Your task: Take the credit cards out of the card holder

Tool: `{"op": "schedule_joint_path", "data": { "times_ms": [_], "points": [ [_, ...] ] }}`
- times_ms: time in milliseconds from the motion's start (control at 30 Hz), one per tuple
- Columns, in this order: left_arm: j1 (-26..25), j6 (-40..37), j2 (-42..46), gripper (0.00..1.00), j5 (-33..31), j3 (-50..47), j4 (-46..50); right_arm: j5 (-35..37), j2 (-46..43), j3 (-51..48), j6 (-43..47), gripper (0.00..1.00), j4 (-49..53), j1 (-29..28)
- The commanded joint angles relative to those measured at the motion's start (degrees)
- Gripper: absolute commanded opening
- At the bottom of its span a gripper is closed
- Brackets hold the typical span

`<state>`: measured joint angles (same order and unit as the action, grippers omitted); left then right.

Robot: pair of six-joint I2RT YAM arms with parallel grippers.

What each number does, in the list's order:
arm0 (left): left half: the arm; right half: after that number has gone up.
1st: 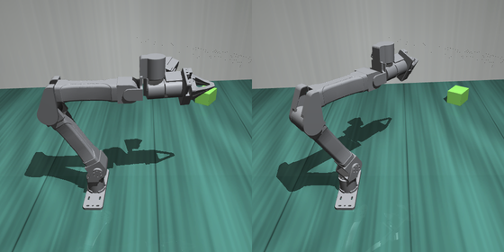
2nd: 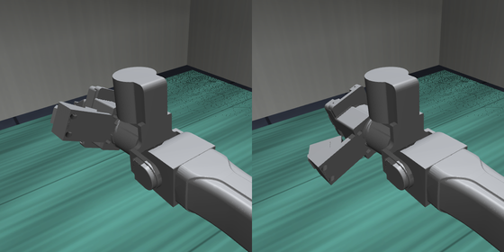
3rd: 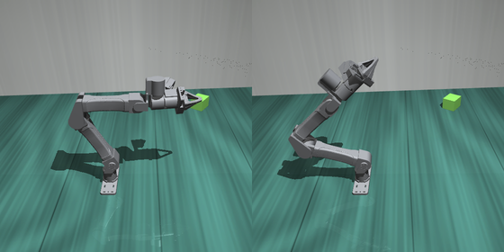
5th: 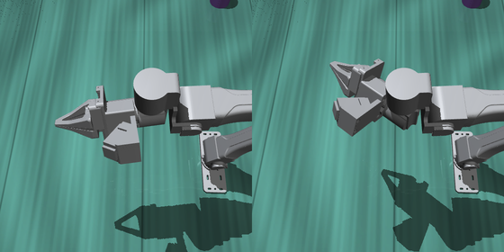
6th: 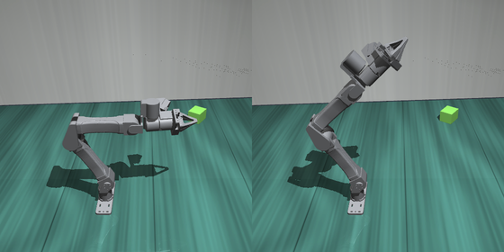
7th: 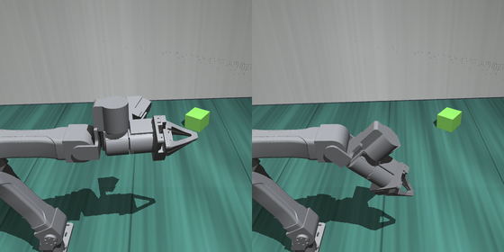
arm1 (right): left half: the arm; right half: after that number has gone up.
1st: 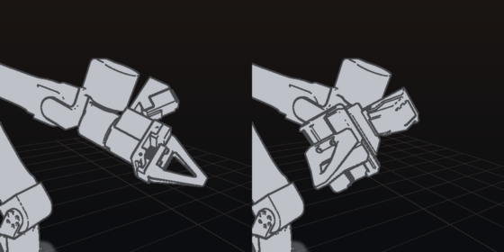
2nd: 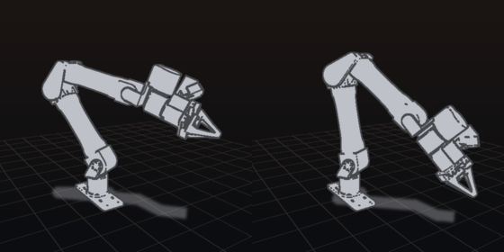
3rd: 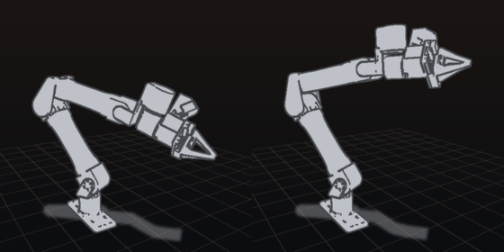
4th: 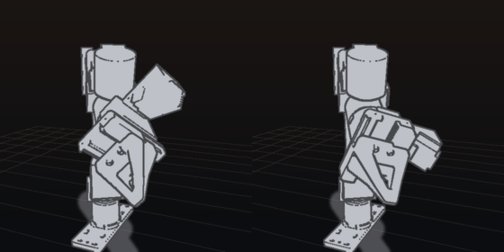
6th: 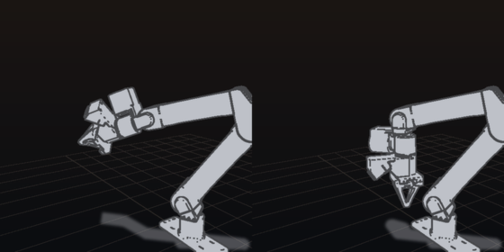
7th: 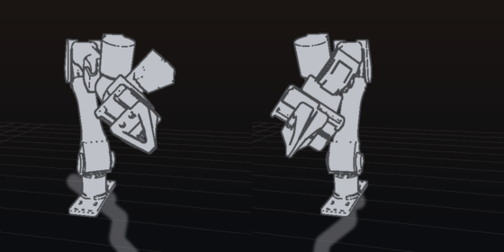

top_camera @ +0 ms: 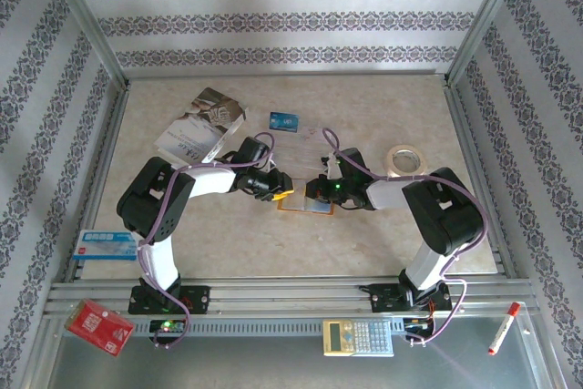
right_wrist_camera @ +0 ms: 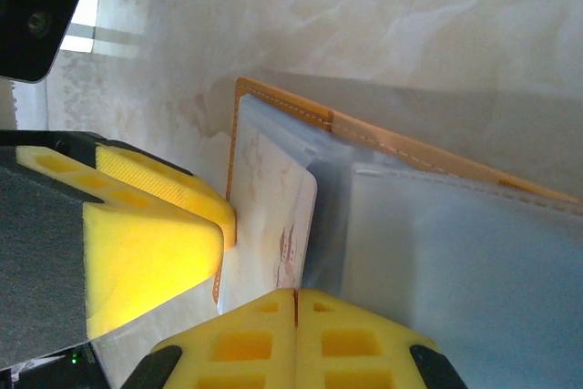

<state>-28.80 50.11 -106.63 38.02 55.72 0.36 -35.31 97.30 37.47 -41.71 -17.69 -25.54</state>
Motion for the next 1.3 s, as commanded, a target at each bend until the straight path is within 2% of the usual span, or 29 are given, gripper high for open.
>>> {"op": "schedule_joint_path", "data": {
  "times_ms": [0, 167, 700, 1000, 1267],
  "points": [
    [1.5, -0.6, -0.2, 0.35, -2.9, -2.5, 5.9, -0.7, -1.6, -1.2, 2.7, 0.00, 2.6, 1.7],
    [1.5, 1.1, 1.4, 0.38, 0.0, -2.4, 1.9, -0.9, -1.2, -1.1, 3.1, 0.00, 4.1, 1.8],
    [1.5, -1.0, 3.6, 0.40, -0.8, 0.9, 4.6, -0.8, -9.1, -4.3, 6.6, 0.00, 8.0, 4.9],
    [1.5, 1.2, 6.9, 0.60, 0.4, 0.7, 0.3, -0.3, -13.1, -5.1, 7.5, 0.00, 8.5, 6.8],
    [1.0, 7.2, 8.4, 0.82, 3.7, -3.8, -13.0, -3.5, -16.5, -5.6, 5.9, 0.00, 5.5, 7.6]
  ]
}}
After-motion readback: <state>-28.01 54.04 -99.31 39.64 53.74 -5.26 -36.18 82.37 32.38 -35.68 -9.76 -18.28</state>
